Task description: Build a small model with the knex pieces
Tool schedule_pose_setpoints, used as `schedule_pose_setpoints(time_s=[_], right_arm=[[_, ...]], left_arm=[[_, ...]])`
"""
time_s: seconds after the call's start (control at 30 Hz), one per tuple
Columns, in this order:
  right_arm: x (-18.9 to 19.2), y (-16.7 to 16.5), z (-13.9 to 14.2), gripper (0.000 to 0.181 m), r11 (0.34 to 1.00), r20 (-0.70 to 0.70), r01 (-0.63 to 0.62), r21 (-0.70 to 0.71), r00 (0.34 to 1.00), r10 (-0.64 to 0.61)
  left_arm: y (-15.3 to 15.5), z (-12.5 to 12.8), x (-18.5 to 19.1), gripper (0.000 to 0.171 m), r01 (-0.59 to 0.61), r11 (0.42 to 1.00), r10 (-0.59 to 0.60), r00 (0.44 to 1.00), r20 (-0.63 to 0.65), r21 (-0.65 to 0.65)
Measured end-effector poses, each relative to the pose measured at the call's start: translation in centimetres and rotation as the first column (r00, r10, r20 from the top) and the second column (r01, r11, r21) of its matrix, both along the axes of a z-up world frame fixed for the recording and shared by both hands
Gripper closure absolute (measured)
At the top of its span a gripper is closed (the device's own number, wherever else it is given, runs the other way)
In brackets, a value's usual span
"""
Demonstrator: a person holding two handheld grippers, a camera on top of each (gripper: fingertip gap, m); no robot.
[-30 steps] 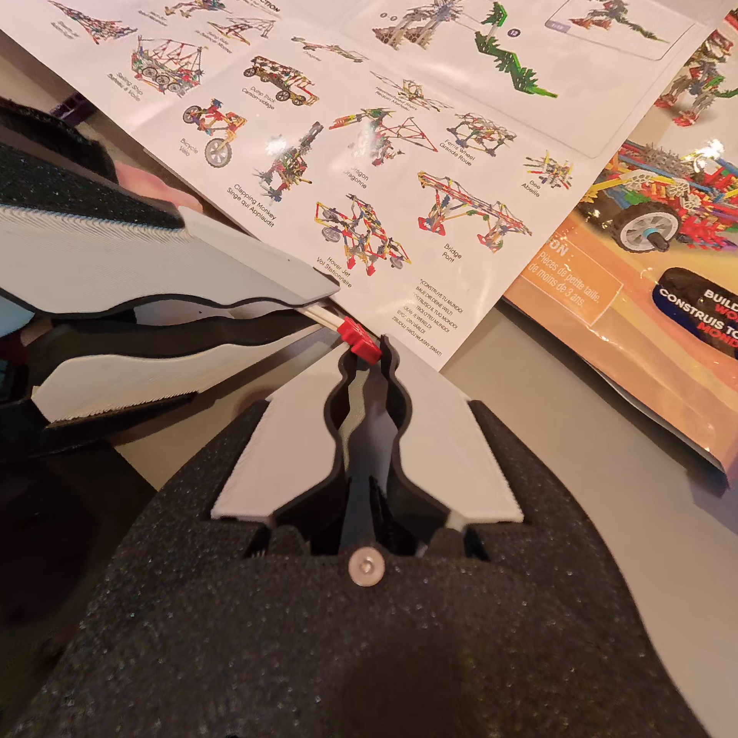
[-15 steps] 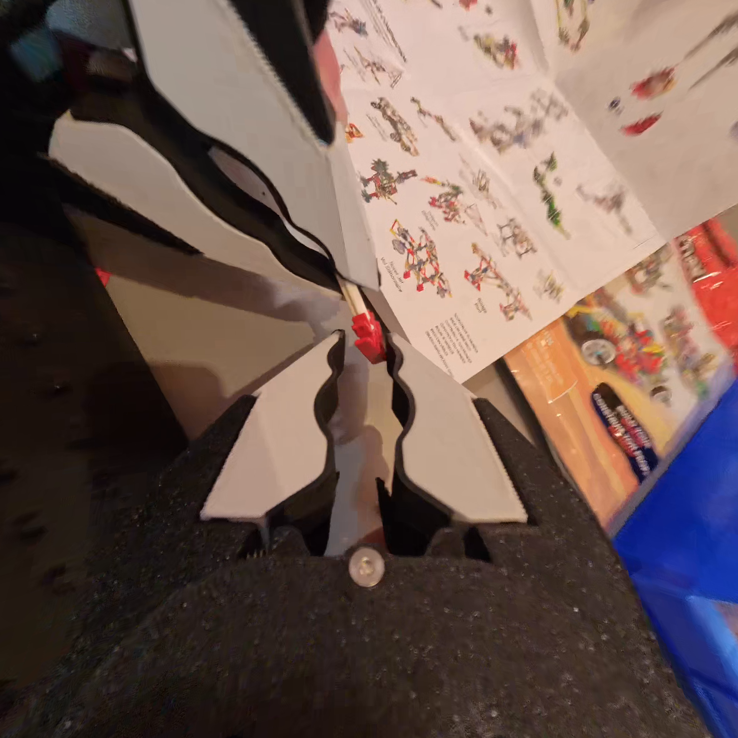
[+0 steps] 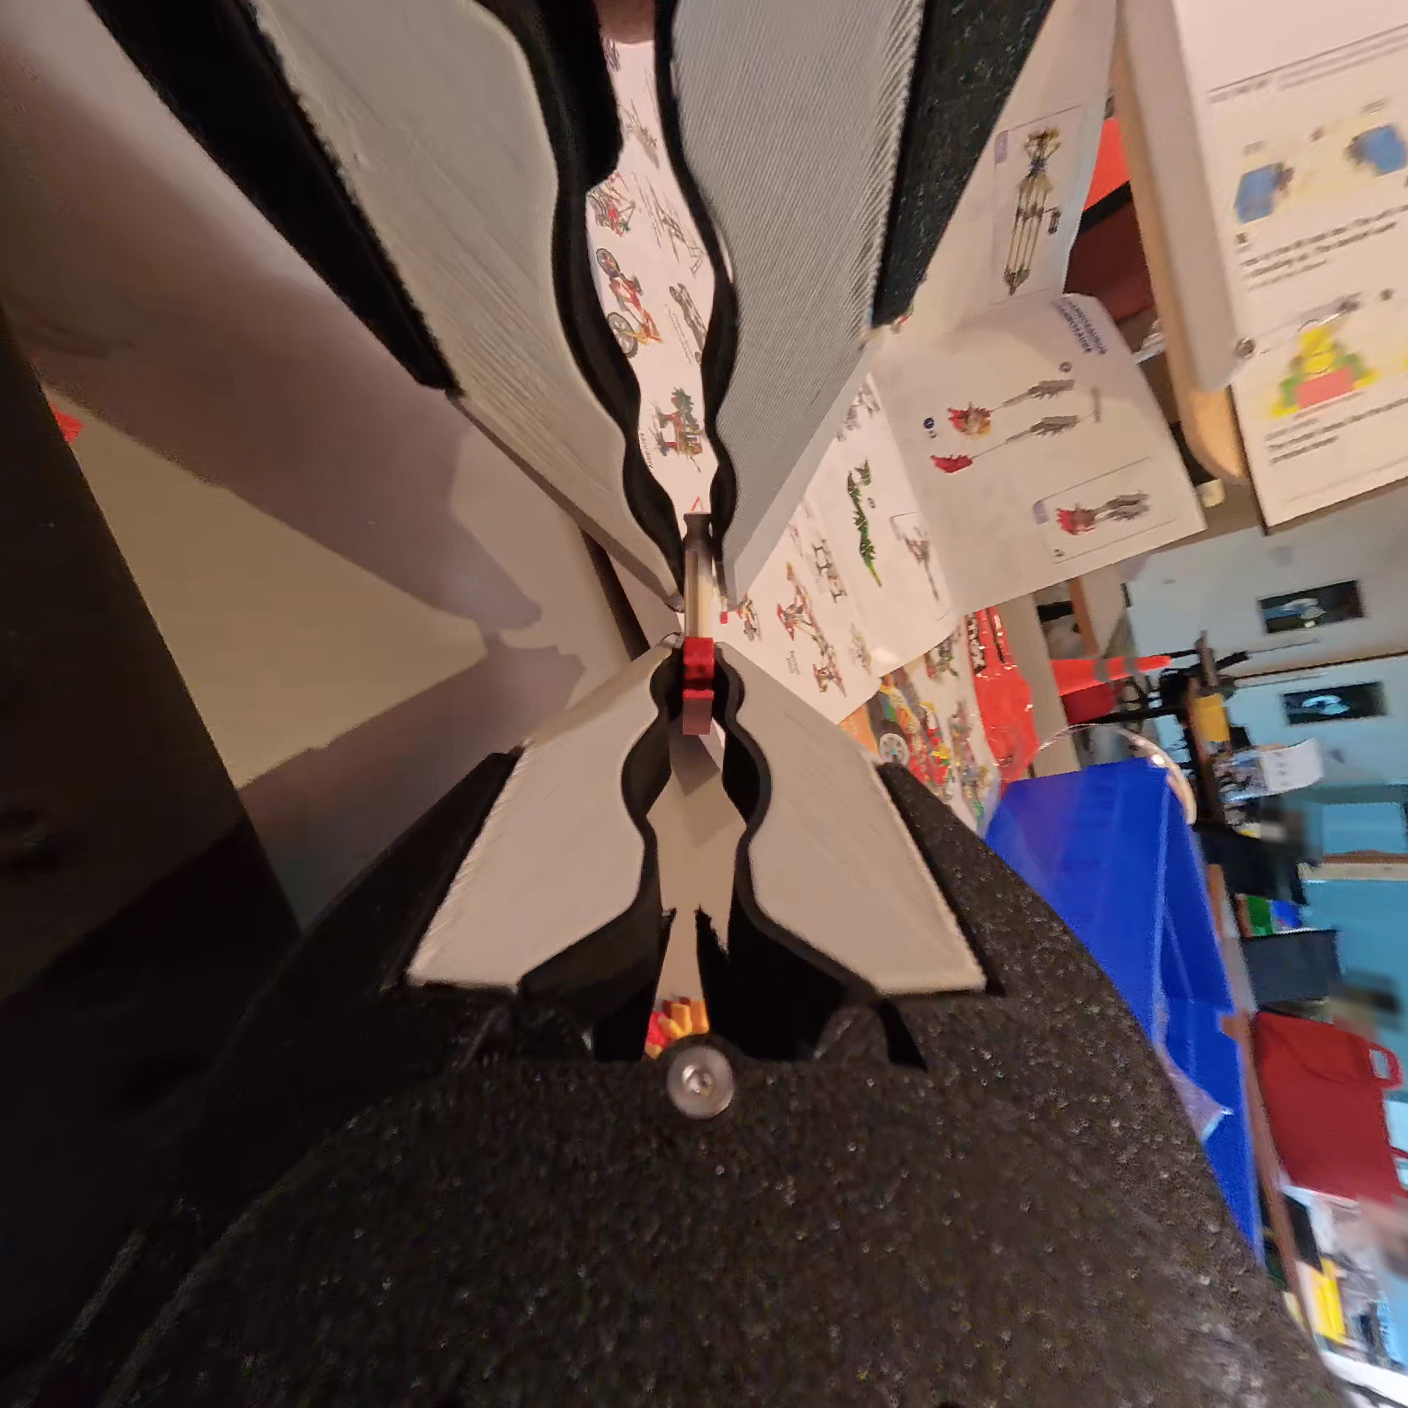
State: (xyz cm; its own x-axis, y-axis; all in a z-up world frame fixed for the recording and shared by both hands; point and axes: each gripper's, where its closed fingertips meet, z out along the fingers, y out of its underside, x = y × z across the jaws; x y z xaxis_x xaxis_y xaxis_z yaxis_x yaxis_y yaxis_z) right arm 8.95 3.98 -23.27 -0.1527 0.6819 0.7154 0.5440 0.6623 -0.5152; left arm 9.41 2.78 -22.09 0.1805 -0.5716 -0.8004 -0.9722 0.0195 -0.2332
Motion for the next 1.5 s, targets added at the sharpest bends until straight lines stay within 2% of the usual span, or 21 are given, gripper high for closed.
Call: schedule_pose_setpoints(time_s=[0.1, 0.23, 0.3, 0.4, 0.47, 0.77, 1.0, 1.1, 1.5], right_arm=[[-0.2, 0.0, 0.0, 0.178, 1.0, -0.024, 0.025, -0.018, 0.999, -0.025], [-0.2, 0.0, -0.3, 0.178, 0.996, -0.04, 0.054, -0.066, 0.998, -0.056], [-0.2, 0.1, -0.5, 0.178, 0.992, -0.046, 0.07, -0.104, 0.996, -0.075], [-0.1, 0.5, -0.5, 0.178, 0.974, -0.057, 0.105, -0.203, 0.991, -0.119], [0.0, 0.7, -0.2, 0.177, 0.95, -0.078, 0.124, -0.286, 0.985, -0.152], [0.0, 2.2, 0.2, 0.176, 0.84, -0.099, 0.179, -0.512, 0.959, -0.265], [0.1, 2.9, -0.3, 0.175, 0.753, -0.069, 0.191, -0.629, 0.952, -0.299], [0.1, 3.2, -0.2, 0.181, 0.714, -0.071, 0.189, -0.674, 0.946, -0.316], [0.0, 3.5, -0.3, 0.178, 0.728, -0.07, 0.197, -0.657, 0.945, -0.32]], left_arm=[[0.2, -0.3, 0.3, 0.165, -0.031, 0.999, 0.03, 0.999, 0.035, 0.026], [0.3, -0.6, 0.3, 0.169, -0.094, 0.995, 0.088, 0.99, 0.112, 0.044], [0.4, -0.8, 0.4, 0.17, -0.135, 0.99, 0.127, 0.979, 0.162, 0.04], [0.8, -0.9, 0.3, 0.17, -0.194, 0.977, 0.178, 0.972, 0.156, 0.09], [1.1, -0.6, 0.4, 0.17, -0.237, 0.966, 0.212, 0.954, 0.211, 0.101], [3.0, 0.3, 0.3, 0.168, -0.349, 0.924, 0.305, 0.918, 0.253, 0.154], [4.0, -0.1, 0.3, 0.168, -0.377, 0.91, 0.334, 0.914, 0.232, 0.173], [4.3, -0.1, 0.2, 0.171, -0.387, 0.903, 0.347, 0.914, 0.212, 0.19], [4.4, -0.1, -0.1, 0.171, -0.361, 0.913, 0.326, 0.925, 0.193, 0.189]])
